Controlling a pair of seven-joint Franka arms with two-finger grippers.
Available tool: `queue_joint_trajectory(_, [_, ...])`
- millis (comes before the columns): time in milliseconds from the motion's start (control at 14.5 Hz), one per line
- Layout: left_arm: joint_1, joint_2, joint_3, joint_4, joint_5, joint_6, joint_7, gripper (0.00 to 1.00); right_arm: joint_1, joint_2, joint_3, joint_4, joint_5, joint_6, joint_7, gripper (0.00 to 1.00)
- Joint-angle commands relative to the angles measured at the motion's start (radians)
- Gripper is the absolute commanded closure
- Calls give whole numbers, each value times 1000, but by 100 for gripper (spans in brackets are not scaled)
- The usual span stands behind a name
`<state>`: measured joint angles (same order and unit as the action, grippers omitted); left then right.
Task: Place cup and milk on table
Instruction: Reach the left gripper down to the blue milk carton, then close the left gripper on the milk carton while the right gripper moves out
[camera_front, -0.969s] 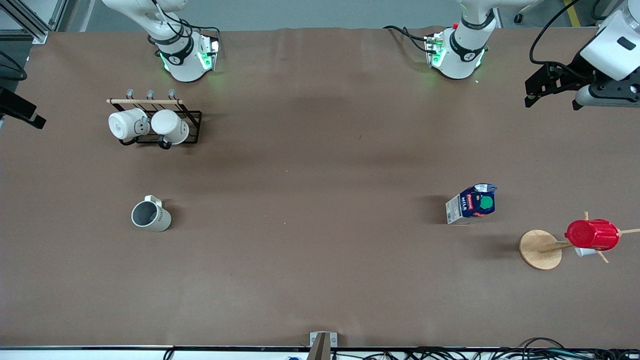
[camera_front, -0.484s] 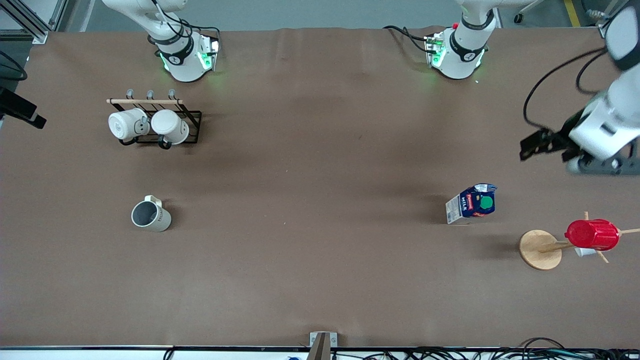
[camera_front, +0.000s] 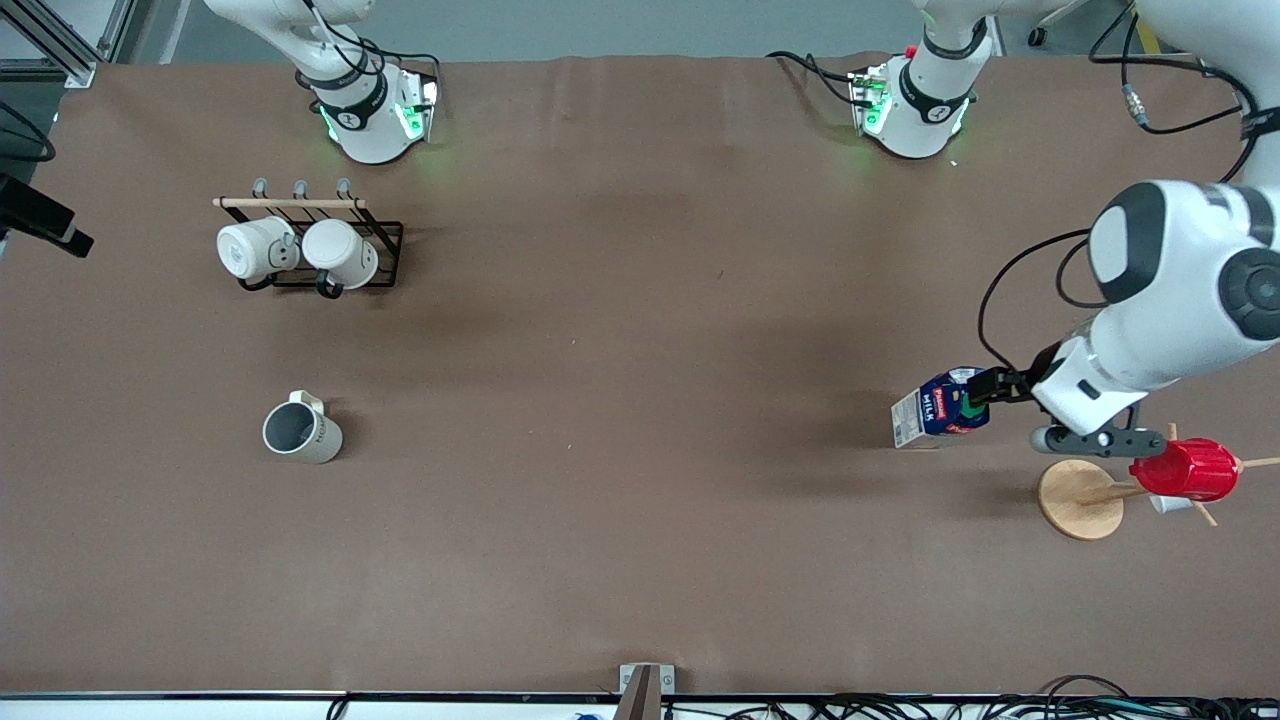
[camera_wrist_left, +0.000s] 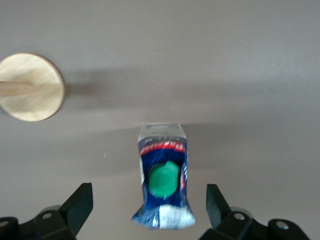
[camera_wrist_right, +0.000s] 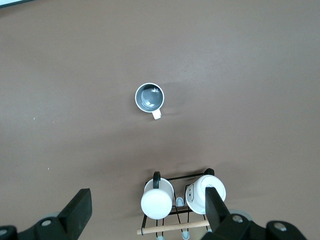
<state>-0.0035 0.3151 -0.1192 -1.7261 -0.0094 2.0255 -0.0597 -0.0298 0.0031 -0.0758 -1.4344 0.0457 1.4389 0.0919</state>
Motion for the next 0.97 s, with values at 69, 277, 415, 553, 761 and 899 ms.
queue_joint_trajectory(69, [-33, -16, -7, -78, 16, 79, -51, 0, -5, -2, 5, 5, -9, -12, -9, 0])
queue_joint_trajectory(277, [-33, -11, -8, -104, 17, 87, -51, 11, -7, -2, 5, 5, -9, -12, -9, 0])
queue_joint_trajectory(415, [-33, -13, -7, -113, 17, 91, -49, 12, -5, -2, 5, 5, -9, -12, -9, 0])
queue_joint_trajectory(553, [-29, -13, -7, -112, 17, 91, -51, 11, -7, -2, 5, 5, -9, -11, -9, 0])
queue_joint_trajectory(761, [-24, -2, -7, -113, 16, 91, -54, 12, -7, -2, 5, 3, -9, -12, -9, 0])
queue_joint_trajectory(899, [-24, 2, -7, -116, 16, 93, -77, 21, -7, -2, 5, 2, -9, -12, -9, 0])
